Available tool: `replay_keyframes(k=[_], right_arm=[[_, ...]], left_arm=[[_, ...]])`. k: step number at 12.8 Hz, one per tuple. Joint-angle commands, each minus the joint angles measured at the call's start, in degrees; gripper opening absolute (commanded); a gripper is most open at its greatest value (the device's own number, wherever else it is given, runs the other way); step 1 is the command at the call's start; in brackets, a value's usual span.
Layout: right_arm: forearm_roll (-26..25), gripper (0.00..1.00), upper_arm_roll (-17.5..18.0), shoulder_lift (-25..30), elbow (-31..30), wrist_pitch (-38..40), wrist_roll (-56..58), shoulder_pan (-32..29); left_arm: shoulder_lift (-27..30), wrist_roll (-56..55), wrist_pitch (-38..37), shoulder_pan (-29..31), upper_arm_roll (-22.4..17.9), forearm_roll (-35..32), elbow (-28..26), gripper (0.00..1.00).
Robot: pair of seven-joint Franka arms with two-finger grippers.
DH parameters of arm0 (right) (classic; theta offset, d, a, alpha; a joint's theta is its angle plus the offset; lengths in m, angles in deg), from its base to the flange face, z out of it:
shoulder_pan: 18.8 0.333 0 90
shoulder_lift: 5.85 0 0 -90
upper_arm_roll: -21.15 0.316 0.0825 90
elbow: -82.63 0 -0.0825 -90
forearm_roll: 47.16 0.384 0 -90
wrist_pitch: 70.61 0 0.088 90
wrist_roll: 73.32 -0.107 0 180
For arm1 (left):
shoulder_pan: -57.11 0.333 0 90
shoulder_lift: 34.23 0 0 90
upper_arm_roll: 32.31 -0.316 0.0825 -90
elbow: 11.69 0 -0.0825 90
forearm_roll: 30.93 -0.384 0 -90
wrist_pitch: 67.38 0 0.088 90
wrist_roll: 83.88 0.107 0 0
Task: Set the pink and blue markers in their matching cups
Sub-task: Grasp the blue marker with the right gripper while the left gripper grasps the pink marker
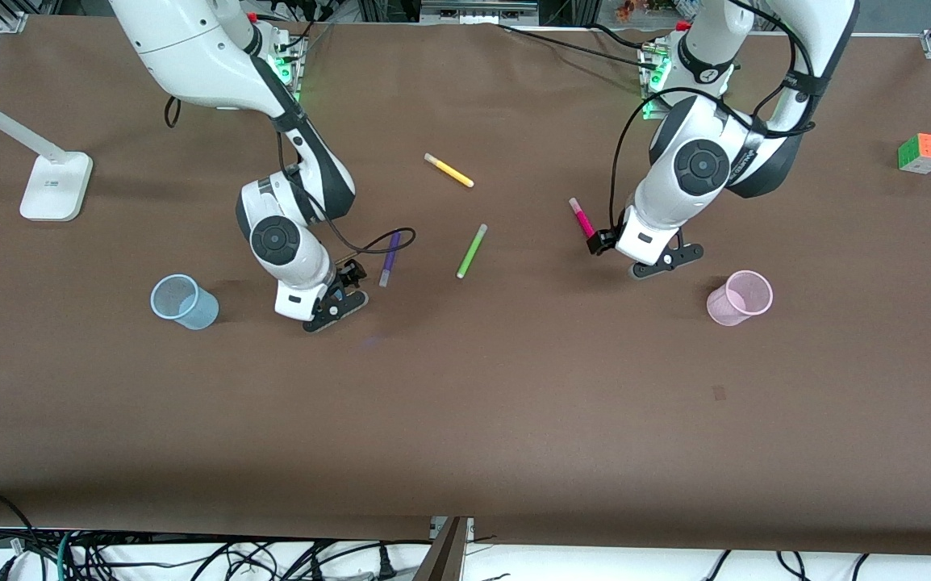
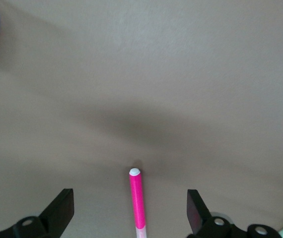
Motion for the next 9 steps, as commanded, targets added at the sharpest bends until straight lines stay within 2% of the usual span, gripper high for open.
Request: replay_keyframes(k=[1, 2, 4, 6, 9], right_arm=[[0.45, 0.55, -0.26, 0.86, -1.16, -1.01, 1.61, 0.52], [0.54, 0.33, -0.26, 0.95, -1.16, -0.92, 1.88, 0.52], [0.54, 0.14, -0.26, 1.03, -1.16, -0.92, 1.88, 0.52], [0.54, 0.03, -0.26, 1.21, -1.08, -0.83, 2.06, 0.52], [0.54, 0.01, -0.26, 3.04, 0.5, -0.14, 2.23, 0.52]], left_arm=[[-2.07, -0.71, 1.34, 0.18, 0.38, -1.28, -0.51, 1.0], [-3.3, -0.97, 2.3, 0.01, 0.47, -1.28, -1.12, 1.0], [-5.41, -1.67, 7.47, -0.96, 0.56, -1.28, -3.31, 1.0], [-7.69, -3.42, 11.87, -1.49, 0.65, -1.28, -4.46, 1.0], [-9.38, -5.89, 16.01, -3.42, 0.56, -1.28, -6.83, 1.0]])
